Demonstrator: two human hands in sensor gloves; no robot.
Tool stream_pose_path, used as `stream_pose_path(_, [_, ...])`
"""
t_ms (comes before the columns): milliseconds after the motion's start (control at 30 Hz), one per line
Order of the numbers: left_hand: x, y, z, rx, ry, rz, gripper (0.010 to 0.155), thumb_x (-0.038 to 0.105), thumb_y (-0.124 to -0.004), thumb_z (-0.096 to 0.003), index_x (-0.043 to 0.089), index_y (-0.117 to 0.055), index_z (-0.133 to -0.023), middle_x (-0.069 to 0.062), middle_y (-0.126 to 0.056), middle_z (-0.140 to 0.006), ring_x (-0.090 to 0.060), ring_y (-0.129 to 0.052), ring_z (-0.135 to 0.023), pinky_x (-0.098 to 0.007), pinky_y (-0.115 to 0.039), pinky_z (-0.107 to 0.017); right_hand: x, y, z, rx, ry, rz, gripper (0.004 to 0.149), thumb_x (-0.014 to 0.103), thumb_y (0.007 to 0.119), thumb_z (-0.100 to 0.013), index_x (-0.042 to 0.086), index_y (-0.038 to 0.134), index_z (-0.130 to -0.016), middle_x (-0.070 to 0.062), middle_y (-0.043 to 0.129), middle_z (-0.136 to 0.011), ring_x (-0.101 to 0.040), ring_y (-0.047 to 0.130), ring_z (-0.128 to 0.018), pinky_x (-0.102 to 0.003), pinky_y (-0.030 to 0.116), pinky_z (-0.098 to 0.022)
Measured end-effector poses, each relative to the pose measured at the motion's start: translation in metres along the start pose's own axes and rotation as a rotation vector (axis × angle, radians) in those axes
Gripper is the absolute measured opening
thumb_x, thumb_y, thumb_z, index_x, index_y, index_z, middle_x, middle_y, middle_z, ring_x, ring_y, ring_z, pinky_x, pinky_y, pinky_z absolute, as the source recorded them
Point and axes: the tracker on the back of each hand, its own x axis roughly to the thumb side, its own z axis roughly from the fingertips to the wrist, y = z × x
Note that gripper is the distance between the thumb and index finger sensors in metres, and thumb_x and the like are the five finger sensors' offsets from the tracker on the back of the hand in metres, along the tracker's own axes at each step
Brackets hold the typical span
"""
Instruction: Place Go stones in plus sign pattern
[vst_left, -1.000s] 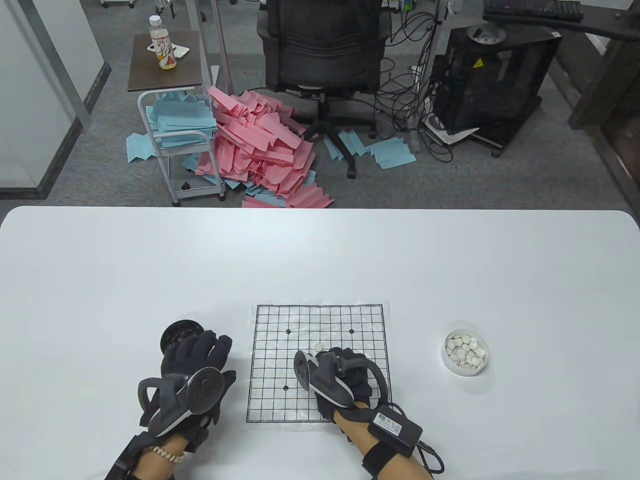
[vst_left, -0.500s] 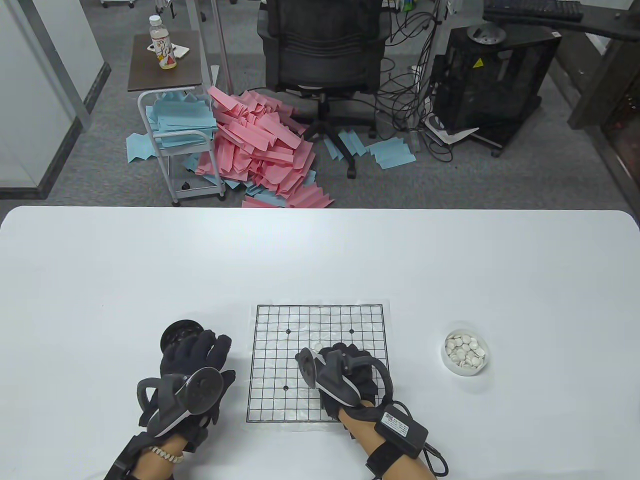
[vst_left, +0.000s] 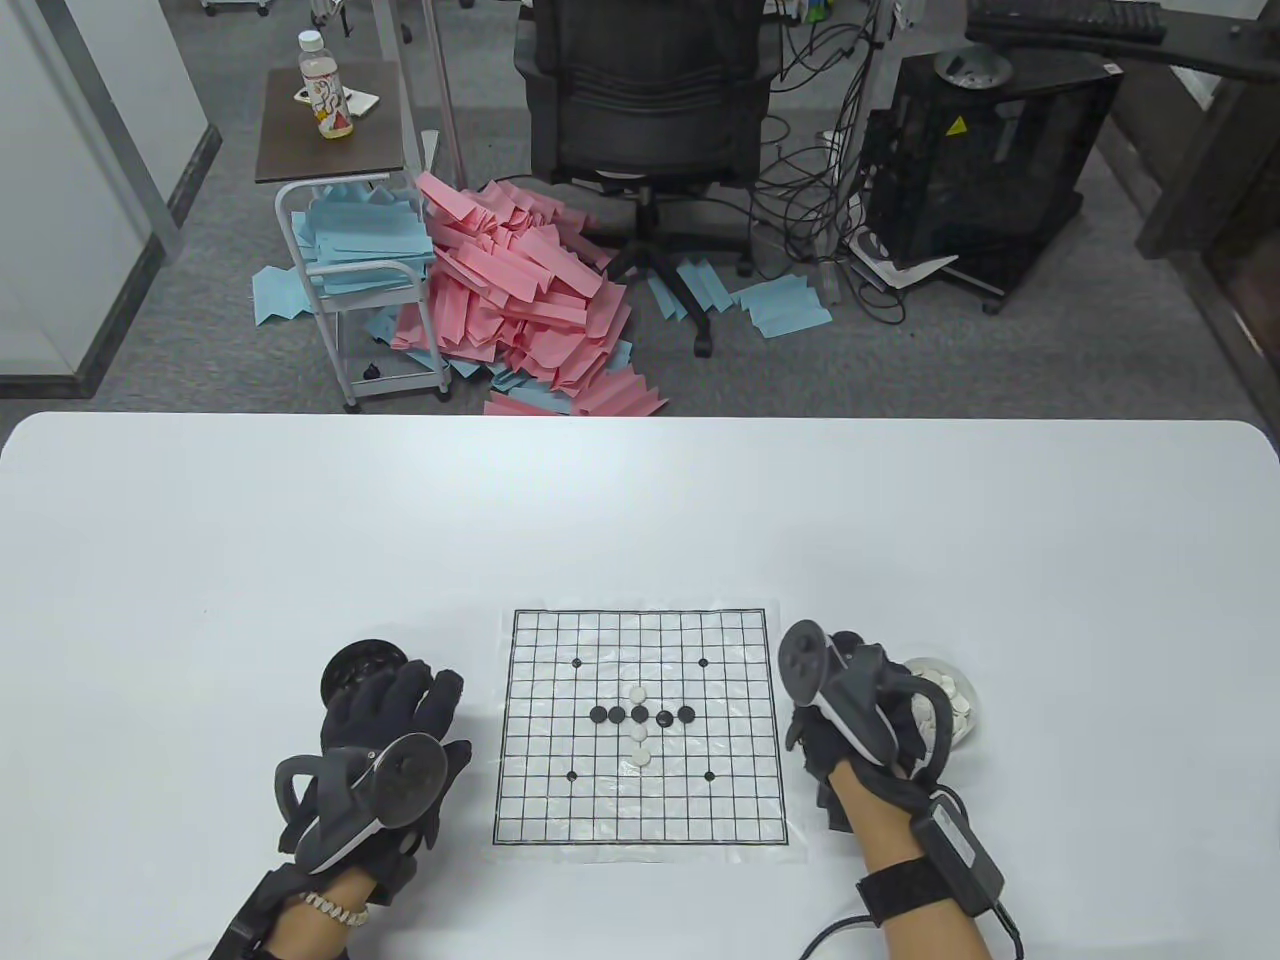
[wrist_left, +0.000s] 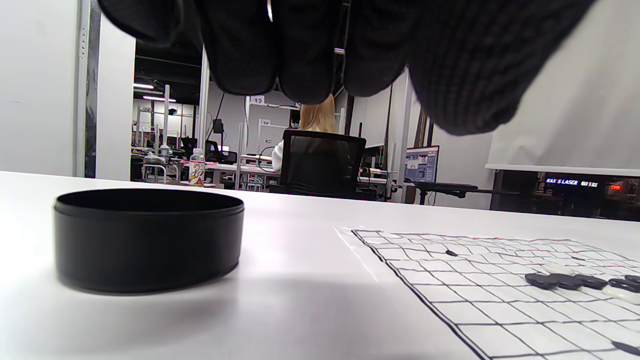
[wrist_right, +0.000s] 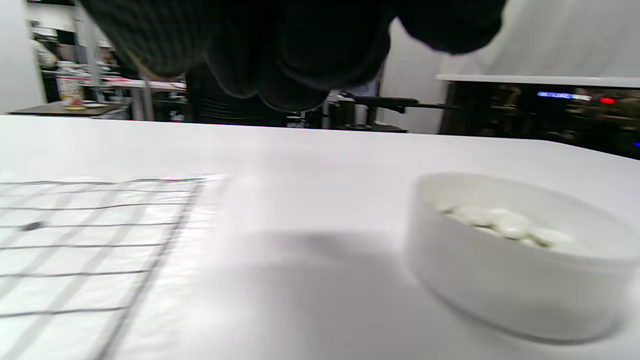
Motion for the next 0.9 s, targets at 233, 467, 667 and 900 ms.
stream_pose_path(233, [-0.001, 0.000, 0.000, -0.004, 0.009, 0.009, 0.072, 0.050, -0.086, -0.0382, 0.030, -0.065, -0.104, -0.010, -0.069, -0.115, -0.042, -0.074, -0.103, -0.068, -0.056, -0.071, -0.057, 0.016, -0.022, 0.153, 0.190, -0.043, 0.050, 0.038, 0.086, -0.043, 0.027, 0.080, -0.091, -0.002, 0.087, -0.091, -0.015, 0.095, -0.062, -0.039, 0.081, -0.046])
stream_pose_path(467, [-0.001, 0.000, -0.001, -0.010, 0.010, 0.005, 0.072, 0.050, -0.086, -0.0382, 0.030, -0.065, -0.104, -0.010, -0.069, -0.115, -0.042, -0.074, -0.103, -0.068, -0.056, -0.071, -0.074, 0.037, -0.031, 0.198, 0.252, 0.032, 0.050, 0.034, 0.089, -0.042, 0.027, 0.082, -0.091, -0.002, 0.088, -0.092, -0.016, 0.096, -0.064, -0.038, 0.081, -0.045])
stream_pose_path(667, [-0.002, 0.000, -0.001, -0.012, 0.014, 0.005, 0.072, 0.050, -0.086, -0.0383, 0.030, -0.065, -0.104, -0.010, -0.069, -0.115, -0.042, -0.074, -0.103, -0.068, -0.056, -0.071, -0.070, 0.046, -0.036, 0.185, 0.256, 0.141, 0.050, 0.038, 0.094, -0.038, 0.032, 0.085, -0.086, -0.001, 0.091, -0.086, -0.012, 0.096, -0.057, -0.036, 0.082, -0.043])
stream_pose_path(900, [-0.002, 0.000, -0.002, -0.017, 0.013, 0.004, 0.072, 0.050, -0.086, -0.0382, 0.030, -0.065, -0.104, -0.010, -0.069, -0.115, -0.041, -0.074, -0.103, -0.068, -0.056, -0.071, -0.066, 0.049, -0.037, 0.170, 0.235, 0.204, 0.044, 0.039, 0.093, -0.037, 0.030, 0.088, -0.080, -0.001, 0.095, -0.077, -0.010, 0.095, -0.048, -0.036, 0.083, -0.041])
